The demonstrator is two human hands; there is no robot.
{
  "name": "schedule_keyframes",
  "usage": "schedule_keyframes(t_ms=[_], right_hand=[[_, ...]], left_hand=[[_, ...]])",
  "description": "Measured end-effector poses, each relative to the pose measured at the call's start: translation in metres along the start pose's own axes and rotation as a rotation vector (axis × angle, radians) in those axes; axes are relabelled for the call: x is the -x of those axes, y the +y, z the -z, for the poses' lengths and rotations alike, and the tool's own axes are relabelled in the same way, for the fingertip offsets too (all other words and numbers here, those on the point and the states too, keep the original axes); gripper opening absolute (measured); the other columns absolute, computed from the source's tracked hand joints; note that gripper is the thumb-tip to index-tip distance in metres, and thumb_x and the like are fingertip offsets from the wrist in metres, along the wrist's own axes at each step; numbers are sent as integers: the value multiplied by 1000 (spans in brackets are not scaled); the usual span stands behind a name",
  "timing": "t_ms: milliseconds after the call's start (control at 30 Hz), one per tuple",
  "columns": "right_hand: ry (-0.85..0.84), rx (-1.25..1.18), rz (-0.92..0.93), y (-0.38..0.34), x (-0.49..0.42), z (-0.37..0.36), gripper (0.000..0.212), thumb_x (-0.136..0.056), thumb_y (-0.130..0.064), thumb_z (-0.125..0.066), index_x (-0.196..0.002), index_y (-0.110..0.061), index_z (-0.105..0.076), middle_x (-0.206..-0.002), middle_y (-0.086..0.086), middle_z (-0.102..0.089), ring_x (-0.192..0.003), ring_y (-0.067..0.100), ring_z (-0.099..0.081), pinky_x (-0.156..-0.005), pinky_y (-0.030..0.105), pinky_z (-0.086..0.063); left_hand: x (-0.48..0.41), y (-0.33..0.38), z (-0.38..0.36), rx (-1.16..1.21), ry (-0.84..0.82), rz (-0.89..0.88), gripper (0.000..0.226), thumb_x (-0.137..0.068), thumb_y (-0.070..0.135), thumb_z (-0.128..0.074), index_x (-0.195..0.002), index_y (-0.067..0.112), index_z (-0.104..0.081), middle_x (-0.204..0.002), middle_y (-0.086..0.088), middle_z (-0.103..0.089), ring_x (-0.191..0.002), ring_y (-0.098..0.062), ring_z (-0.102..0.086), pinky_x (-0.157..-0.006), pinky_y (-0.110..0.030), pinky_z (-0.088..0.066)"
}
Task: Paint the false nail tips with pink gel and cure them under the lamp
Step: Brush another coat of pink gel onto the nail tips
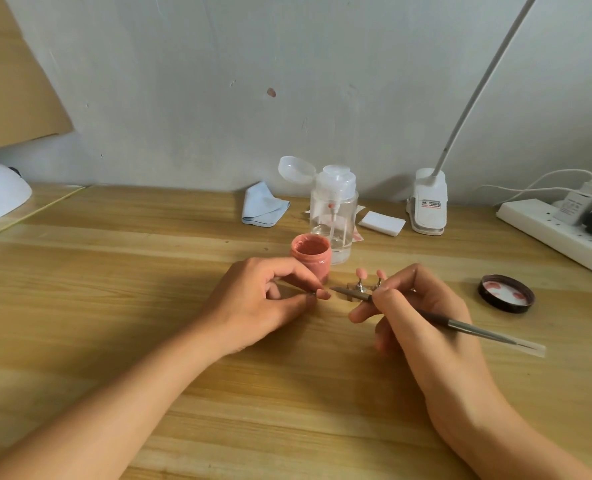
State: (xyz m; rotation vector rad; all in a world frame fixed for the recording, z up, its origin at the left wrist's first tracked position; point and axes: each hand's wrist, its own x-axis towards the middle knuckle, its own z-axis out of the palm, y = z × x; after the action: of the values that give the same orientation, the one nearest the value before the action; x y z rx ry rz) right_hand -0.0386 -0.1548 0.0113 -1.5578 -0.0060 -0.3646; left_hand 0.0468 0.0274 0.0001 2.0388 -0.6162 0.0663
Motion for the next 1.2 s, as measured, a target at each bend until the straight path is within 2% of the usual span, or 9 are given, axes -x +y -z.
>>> schedule_keyframes(t_ms=[267,400,600,900,1033,1200], right_hand=[[27,3,-23,-1,-1,1,10,-84,-5,-56,-75,-4,-52,-66,12,-71,-48,13,-47,-45,16,-41],[29,-5,-19,-1,0,1,11,-84,-4,-57,-75,-4,-51,-65,13,-70,-47,15,-45,-45,18,-40],[11,-10,-20,-2,1,1,10,-84,-5,-57,-76,-3,-51,-66,13,-70,-48,15,-45,-44,21,-40],[15,-5,-13,-3,0,1,9,-83,-6,-57,-80,0,-51,-67,14,-70,-49,16,-45,-45,23,-39],[3,-20,-9,-3,1,0,9,-83,-6,-57,-79,0,-51,-66,14,-70,-48,15,-44,-44,21,-40],[6,-24,-12,-2,1,0,9,-84,-4,-57,-78,-2,-51,-66,13,-70,-47,13,-45,-44,20,-39]], left_hand=[[1,2,0,11,5,-12,17,-83,13,-79,-83,30,-74,-45,21,-52,-36,-2,-30,-41,-15,-17],[1,2,1,32,-17,-20,19,-83,11,-78,-84,29,-74,-57,27,-60,-37,-2,-30,-40,-13,-18],[0,-1,2,63,-20,-15,22,-83,12,-78,-83,33,-75,-83,18,-73,-40,-2,-30,-41,-15,-20],[0,-3,1,81,-30,-20,24,-84,15,-77,-86,38,-76,-83,17,-73,-43,-3,-28,-42,-19,-19],[-1,-5,0,97,-28,-20,24,-84,13,-77,-85,37,-76,-79,19,-71,-42,-2,-28,-41,-16,-19],[-1,-6,1,108,-32,-12,20,-84,13,-77,-88,33,-77,-87,13,-74,-44,-3,-28,-42,-16,-22]])
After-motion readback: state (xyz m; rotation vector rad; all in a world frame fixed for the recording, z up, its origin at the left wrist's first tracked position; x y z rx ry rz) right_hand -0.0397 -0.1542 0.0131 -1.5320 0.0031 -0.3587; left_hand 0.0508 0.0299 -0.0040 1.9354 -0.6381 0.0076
